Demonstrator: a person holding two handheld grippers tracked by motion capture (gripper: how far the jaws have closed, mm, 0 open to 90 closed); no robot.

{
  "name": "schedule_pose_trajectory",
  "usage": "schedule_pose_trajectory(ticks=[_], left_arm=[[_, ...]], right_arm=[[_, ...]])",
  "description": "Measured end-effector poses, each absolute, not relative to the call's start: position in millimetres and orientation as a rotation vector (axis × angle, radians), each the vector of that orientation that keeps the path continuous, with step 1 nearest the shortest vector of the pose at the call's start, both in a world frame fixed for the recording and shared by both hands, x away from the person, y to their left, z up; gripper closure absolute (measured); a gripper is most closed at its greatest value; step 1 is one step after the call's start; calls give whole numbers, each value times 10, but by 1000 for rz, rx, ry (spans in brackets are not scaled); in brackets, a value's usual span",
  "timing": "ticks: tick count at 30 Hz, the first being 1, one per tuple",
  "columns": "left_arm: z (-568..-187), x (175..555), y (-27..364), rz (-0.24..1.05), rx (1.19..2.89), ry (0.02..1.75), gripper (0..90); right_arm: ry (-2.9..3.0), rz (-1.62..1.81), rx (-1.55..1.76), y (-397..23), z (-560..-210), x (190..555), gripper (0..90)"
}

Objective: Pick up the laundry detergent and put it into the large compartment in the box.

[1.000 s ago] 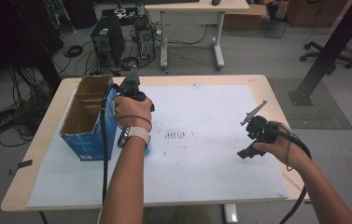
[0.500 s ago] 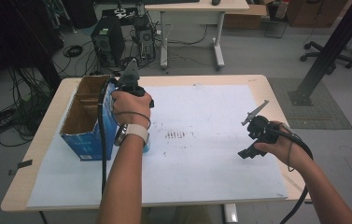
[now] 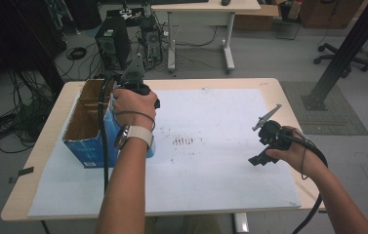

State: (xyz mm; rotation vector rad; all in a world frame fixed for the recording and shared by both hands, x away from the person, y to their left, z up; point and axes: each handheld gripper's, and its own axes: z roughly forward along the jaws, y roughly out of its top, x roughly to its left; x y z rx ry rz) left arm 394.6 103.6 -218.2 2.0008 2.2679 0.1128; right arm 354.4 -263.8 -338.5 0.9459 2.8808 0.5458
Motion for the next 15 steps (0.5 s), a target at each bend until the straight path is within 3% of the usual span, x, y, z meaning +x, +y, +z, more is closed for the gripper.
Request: schedule_pose_trajectory(ticks=[15], left_arm=[[-1915, 3877, 1068, 124, 2024, 2240, 375]], right_arm=[[2877, 552, 943, -2611, -3374, 3539, 95]])
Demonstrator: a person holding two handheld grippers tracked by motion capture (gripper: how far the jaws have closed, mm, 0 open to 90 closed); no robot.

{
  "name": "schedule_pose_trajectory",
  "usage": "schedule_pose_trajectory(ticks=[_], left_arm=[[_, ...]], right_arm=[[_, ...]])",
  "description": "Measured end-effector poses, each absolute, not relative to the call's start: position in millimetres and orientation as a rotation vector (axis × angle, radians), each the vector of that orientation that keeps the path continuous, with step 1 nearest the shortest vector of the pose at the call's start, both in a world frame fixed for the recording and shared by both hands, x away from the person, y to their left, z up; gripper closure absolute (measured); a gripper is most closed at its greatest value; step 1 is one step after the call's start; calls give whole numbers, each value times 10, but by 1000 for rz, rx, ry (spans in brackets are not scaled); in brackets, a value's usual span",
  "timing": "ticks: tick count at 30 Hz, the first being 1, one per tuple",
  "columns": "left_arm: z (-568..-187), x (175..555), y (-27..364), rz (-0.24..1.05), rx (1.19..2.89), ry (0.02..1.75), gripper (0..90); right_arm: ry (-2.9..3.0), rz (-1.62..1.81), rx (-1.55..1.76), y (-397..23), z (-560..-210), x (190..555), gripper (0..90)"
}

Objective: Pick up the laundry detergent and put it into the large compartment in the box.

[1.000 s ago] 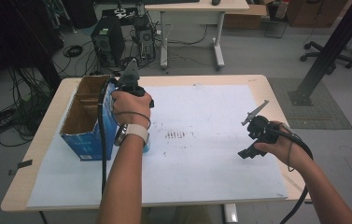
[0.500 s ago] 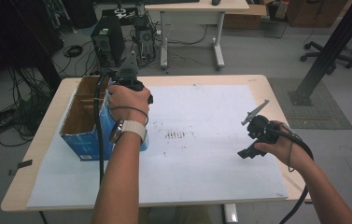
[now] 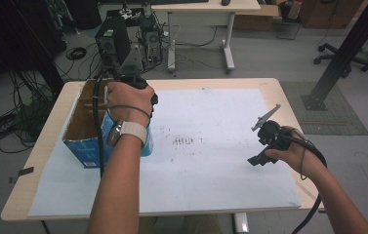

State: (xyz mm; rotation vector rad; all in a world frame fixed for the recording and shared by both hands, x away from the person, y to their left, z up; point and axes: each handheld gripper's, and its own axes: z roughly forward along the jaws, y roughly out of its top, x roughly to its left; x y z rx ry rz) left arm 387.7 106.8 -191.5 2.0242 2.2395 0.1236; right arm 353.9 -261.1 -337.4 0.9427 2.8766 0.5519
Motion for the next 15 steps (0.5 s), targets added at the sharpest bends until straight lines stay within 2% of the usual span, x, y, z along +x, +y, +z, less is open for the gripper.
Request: schedule_pose_trajectory(ticks=[15], left_arm=[[-1648, 3849, 1118, 142, 2055, 2179, 375]], right_arm=[[2875, 552, 937, -2605, -3346, 3544, 95]])
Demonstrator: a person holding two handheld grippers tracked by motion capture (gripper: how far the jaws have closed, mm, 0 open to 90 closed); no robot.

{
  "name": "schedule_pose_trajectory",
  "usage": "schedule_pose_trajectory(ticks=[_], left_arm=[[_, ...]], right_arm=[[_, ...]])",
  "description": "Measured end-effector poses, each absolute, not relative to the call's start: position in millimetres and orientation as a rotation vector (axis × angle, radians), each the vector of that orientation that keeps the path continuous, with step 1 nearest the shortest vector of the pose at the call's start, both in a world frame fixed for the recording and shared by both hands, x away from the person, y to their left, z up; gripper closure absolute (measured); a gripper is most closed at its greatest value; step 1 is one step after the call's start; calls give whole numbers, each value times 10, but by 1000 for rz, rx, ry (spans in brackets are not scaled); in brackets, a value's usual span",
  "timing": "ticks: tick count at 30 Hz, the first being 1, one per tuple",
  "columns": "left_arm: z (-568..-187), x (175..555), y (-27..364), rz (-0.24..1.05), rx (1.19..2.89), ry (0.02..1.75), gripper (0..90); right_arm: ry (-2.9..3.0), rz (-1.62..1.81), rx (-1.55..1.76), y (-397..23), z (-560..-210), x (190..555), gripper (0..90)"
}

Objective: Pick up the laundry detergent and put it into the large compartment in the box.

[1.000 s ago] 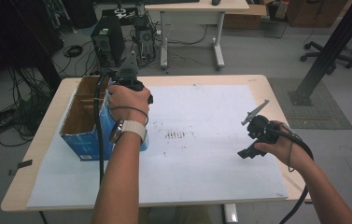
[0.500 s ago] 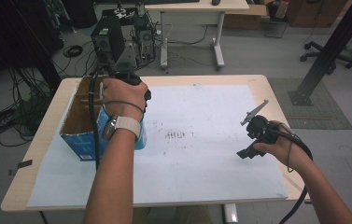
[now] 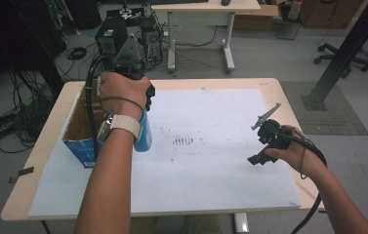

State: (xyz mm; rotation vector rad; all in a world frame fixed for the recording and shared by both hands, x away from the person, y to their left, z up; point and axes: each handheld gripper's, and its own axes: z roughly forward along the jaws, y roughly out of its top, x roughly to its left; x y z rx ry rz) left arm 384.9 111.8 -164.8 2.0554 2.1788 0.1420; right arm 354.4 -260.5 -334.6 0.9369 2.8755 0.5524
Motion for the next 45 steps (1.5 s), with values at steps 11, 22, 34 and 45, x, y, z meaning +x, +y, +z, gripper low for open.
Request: schedule_pose_trajectory(ticks=[11, 22, 34, 45], left_arm=[[-1512, 3834, 1219, 152, 2067, 2154, 375], [-1307, 3827, 1323, 188, 2051, 2143, 375], [-1132, 3847, 1484, 197, 2040, 2133, 375], [-1042, 3864, 1686, 195, 2027, 2134, 376]], right_arm=[[2873, 545, 940, -2590, -3338, 3552, 95], [2875, 542, 935, -2555, -3320, 3578, 95], [2877, 537, 940, -2530, -3310, 3610, 95], [2878, 535, 934, -2479, -3299, 3642, 96]])
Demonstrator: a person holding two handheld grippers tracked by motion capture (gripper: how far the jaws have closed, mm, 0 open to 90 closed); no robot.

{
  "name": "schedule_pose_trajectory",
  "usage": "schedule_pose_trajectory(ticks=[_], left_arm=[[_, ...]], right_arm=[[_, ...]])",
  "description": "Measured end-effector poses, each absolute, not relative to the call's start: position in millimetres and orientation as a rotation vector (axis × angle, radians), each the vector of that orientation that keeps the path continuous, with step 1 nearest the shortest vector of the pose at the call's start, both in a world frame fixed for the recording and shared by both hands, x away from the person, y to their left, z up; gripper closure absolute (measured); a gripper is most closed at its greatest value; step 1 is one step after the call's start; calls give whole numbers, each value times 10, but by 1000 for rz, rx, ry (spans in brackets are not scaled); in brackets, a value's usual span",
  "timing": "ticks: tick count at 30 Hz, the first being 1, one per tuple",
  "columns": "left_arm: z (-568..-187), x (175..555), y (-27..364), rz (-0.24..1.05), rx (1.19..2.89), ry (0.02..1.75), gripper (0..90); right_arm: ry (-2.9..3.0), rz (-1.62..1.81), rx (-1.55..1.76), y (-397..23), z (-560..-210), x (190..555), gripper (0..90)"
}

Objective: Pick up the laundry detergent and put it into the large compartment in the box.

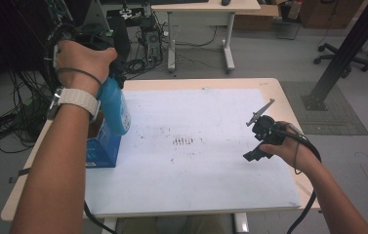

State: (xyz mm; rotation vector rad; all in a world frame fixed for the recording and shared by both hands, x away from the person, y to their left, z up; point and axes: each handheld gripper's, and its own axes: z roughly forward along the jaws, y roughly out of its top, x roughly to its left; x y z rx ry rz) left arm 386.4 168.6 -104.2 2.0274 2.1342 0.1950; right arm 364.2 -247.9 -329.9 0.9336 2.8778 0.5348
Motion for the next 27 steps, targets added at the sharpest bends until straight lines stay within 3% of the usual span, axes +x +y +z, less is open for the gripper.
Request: schedule_pose_trajectory(ticks=[27], left_arm=[[-915, 3905, 2249, 219, 1960, 2170, 375]], right_arm=[[2879, 527, 962, -2450, -3335, 3717, 95]])
